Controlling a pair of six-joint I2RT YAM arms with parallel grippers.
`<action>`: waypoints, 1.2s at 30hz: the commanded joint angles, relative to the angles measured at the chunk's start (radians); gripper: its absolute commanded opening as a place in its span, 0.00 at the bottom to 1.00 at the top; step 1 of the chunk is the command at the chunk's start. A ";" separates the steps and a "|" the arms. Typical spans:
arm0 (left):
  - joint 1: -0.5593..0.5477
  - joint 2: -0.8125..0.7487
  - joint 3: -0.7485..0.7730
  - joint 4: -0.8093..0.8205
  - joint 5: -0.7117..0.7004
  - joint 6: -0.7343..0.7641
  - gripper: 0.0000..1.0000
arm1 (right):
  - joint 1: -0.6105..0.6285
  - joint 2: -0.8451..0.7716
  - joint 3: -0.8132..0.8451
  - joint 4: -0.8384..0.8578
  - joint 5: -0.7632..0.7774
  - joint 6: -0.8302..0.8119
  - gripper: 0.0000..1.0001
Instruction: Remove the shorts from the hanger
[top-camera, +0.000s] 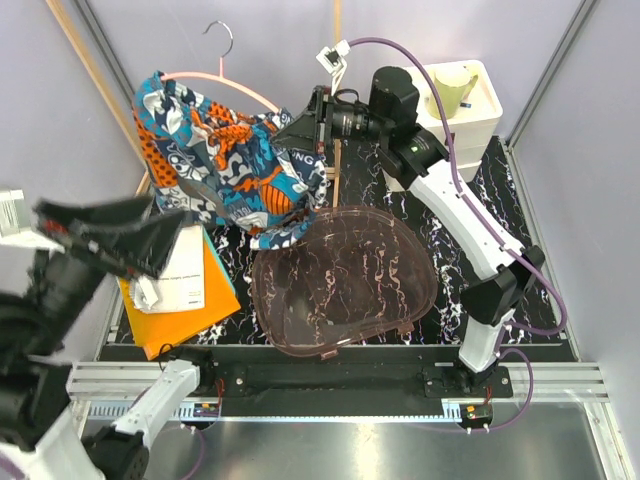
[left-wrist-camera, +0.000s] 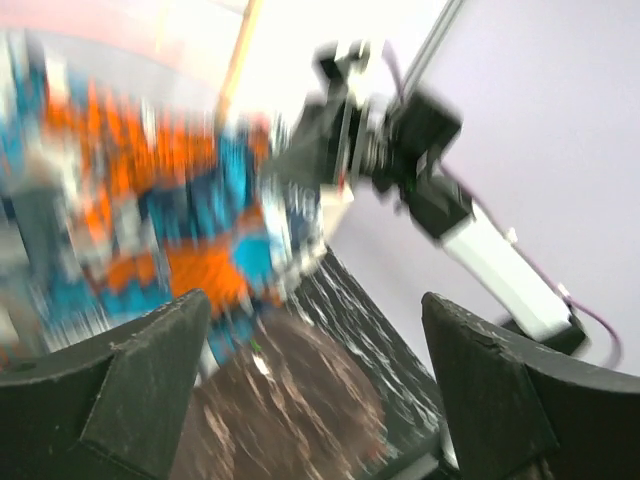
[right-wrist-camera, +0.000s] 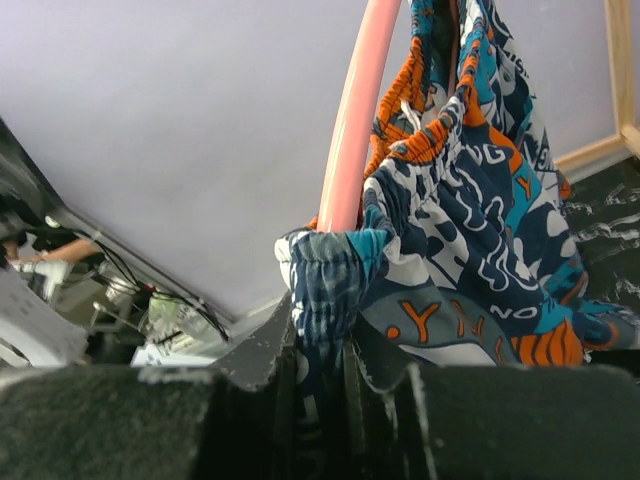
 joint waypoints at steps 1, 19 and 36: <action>0.002 0.220 0.165 0.055 0.053 0.138 0.90 | 0.009 -0.103 -0.046 0.012 0.014 -0.168 0.00; 0.002 0.615 0.174 0.330 -0.123 0.266 0.66 | 0.009 -0.121 -0.048 -0.093 -0.097 -0.271 0.00; 0.002 0.616 0.021 0.529 0.031 0.270 0.46 | 0.009 -0.111 -0.028 -0.093 -0.151 -0.274 0.00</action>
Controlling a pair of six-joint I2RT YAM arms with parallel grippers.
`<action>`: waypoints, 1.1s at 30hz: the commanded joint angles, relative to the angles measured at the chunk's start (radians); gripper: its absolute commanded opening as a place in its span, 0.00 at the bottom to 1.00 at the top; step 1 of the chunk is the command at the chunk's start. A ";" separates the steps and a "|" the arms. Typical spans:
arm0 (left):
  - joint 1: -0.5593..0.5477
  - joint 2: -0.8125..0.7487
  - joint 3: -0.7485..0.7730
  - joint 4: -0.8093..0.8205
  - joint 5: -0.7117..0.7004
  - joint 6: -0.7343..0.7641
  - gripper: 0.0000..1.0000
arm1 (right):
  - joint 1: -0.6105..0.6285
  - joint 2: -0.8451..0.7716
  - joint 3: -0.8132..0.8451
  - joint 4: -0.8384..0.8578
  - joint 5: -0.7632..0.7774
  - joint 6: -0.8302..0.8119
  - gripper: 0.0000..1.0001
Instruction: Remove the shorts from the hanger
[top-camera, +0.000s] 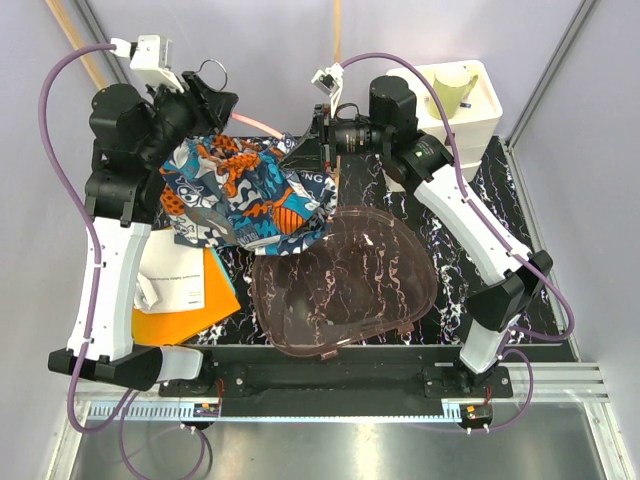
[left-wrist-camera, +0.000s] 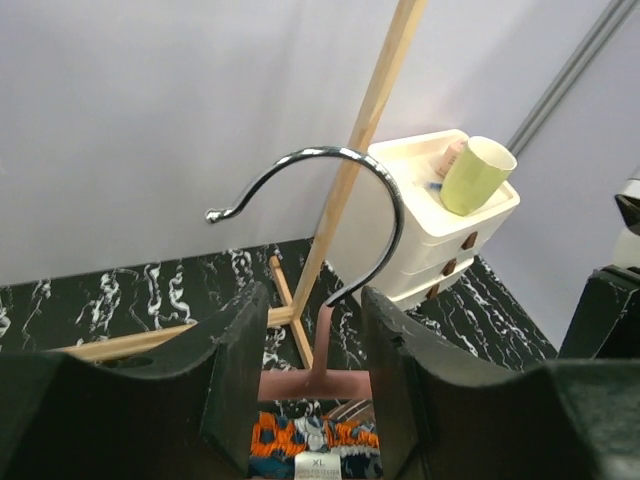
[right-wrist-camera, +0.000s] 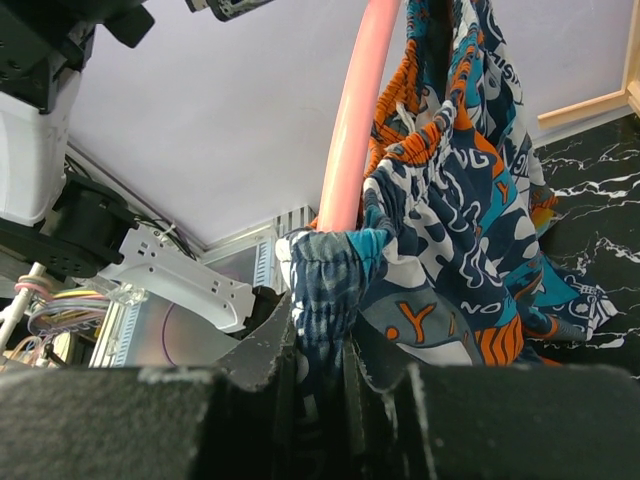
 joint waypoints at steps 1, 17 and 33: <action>0.002 -0.007 -0.047 0.158 0.125 0.023 0.42 | 0.006 -0.035 0.072 0.070 -0.070 -0.010 0.00; 0.002 -0.142 -0.232 0.439 0.024 0.166 0.00 | 0.006 -0.029 0.121 -0.101 0.243 0.064 0.86; 0.002 -0.188 -0.301 0.444 0.053 0.201 0.00 | 0.006 0.038 0.190 -0.118 0.274 0.208 0.66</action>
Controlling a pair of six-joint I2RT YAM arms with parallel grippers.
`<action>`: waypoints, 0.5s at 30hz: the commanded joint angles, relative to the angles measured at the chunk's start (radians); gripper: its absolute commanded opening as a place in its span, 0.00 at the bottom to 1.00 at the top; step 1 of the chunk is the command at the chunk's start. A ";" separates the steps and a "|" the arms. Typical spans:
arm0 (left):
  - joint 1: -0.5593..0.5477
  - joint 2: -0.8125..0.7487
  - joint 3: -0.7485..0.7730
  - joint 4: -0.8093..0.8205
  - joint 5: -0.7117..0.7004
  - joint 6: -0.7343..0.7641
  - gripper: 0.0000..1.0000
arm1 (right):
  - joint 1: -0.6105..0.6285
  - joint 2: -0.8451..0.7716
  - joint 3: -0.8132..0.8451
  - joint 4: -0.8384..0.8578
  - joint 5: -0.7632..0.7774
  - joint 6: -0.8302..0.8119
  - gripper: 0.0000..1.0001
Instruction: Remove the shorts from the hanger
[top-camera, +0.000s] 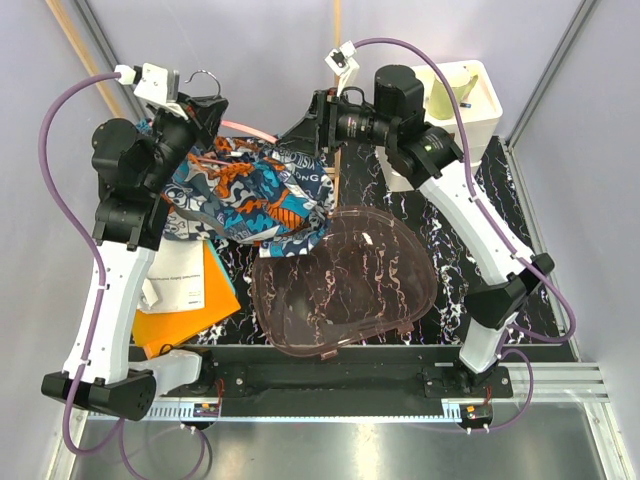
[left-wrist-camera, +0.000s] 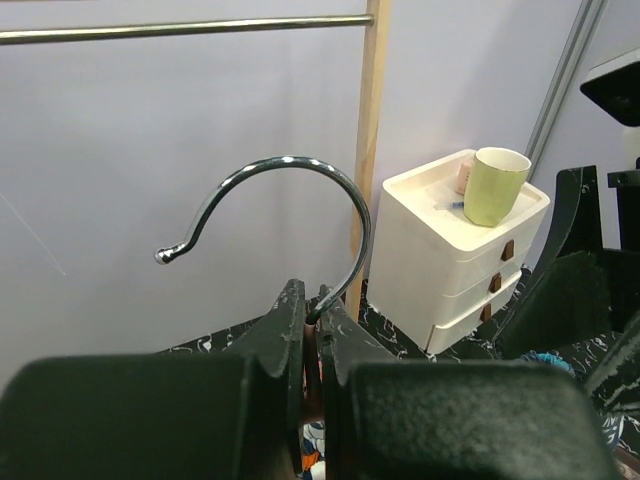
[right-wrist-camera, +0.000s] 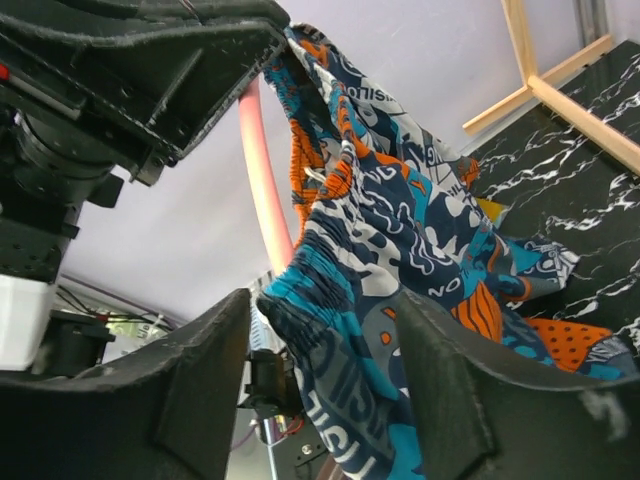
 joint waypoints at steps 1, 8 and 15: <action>0.000 -0.038 -0.008 0.123 0.006 0.016 0.00 | 0.004 0.026 0.063 0.007 0.005 0.081 0.63; -0.002 -0.050 -0.014 0.135 0.001 -0.005 0.00 | 0.004 0.049 0.080 0.013 -0.049 0.118 0.26; -0.002 -0.078 -0.059 0.160 -0.130 -0.034 0.00 | 0.004 -0.011 0.014 0.012 0.013 0.097 0.00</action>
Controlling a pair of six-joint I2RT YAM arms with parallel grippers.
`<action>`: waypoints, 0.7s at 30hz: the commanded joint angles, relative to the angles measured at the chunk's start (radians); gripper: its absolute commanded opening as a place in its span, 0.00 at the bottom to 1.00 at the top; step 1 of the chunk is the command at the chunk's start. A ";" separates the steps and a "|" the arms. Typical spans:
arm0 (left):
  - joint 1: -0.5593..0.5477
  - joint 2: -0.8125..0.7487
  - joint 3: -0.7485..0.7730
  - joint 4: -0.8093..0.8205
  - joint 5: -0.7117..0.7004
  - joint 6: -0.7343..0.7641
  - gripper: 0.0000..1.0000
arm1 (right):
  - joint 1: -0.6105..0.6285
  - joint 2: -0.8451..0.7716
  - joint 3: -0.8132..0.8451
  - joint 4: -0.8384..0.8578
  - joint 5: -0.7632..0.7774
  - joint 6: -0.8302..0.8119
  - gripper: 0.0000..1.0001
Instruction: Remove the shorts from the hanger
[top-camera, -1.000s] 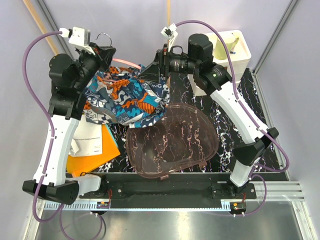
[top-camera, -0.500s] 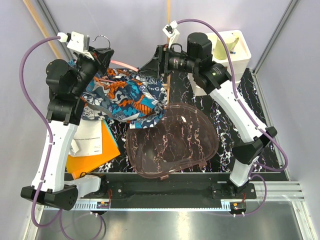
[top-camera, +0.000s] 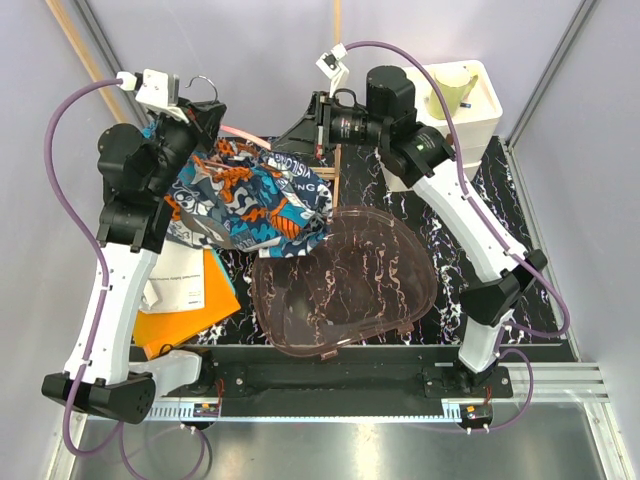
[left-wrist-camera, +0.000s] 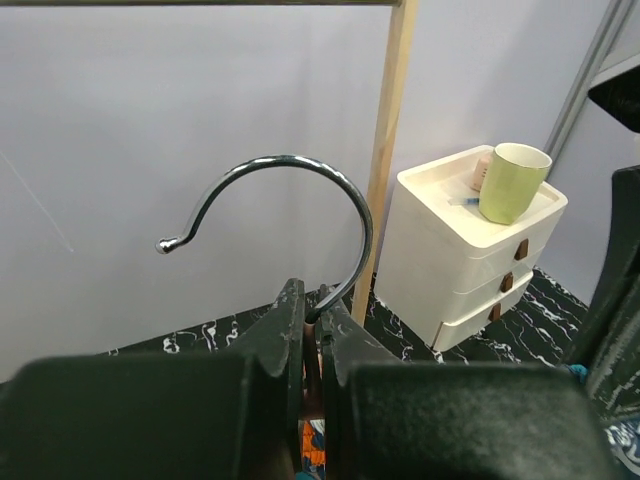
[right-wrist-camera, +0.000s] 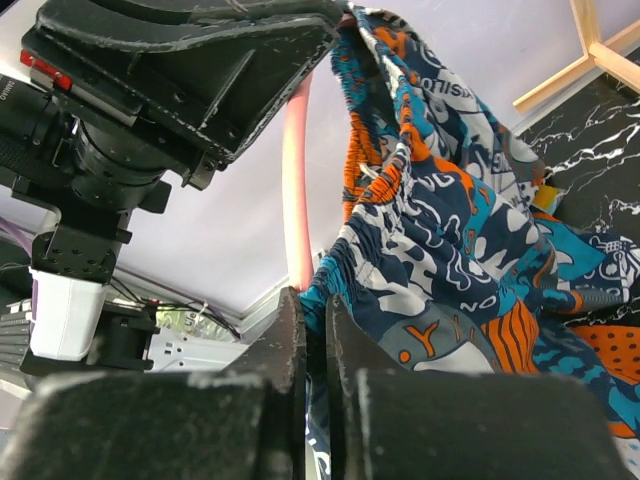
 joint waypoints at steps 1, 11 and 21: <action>0.000 -0.064 -0.008 0.169 -0.124 -0.025 0.00 | -0.006 -0.066 -0.053 0.015 0.083 -0.010 0.00; 0.000 -0.093 -0.051 0.236 -0.165 -0.046 0.00 | -0.014 -0.164 -0.203 0.098 0.107 0.024 0.21; 0.000 -0.100 -0.078 0.239 -0.130 -0.061 0.00 | -0.014 -0.142 -0.227 0.236 0.013 0.157 0.34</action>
